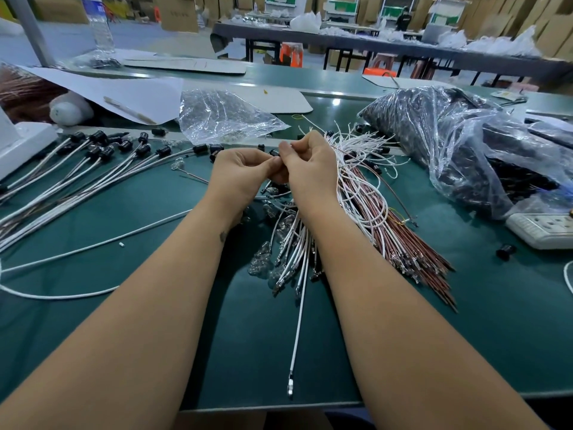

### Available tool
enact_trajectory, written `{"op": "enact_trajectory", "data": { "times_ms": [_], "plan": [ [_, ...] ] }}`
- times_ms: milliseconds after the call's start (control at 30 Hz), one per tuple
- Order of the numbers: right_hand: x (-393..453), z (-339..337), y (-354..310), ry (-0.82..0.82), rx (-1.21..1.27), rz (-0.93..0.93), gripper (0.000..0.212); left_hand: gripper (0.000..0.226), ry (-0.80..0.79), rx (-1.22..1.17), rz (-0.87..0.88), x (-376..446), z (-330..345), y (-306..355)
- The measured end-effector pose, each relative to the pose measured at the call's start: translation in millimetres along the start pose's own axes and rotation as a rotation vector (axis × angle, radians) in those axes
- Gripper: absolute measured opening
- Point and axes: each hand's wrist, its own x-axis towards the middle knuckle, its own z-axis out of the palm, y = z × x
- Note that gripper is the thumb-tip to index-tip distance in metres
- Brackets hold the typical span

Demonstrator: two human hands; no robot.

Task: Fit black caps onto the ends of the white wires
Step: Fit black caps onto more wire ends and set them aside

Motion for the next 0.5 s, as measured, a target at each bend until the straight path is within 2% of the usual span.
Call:
{"op": "enact_trajectory", "data": {
  "times_ms": [233, 367, 433, 500],
  "plan": [
    [-1.3, -2.6, 1.1, -0.021, 0.113, 0.037, 0.025, 0.01, 0.007, 0.085, -0.01, 3.2, -1.2, -2.7],
    [1.3, -0.7, -2.4, 0.038, 0.13, -0.008, 0.016, 0.011, -0.008, 0.199, 0.097, 6.7, -4.7, 3.1],
    [2.5, -0.3, -4.2, 0.088, 0.108, -0.035, 0.013, 0.018, -0.05, 0.33, 0.178, 6.9, -10.1, 6.2],
    [3.1, -3.2, -5.6, 0.16, 0.145, -0.054, 0.012, 0.027, -0.108, 0.557, 0.19, 8.5, -19.0, 6.5]
  ]
}}
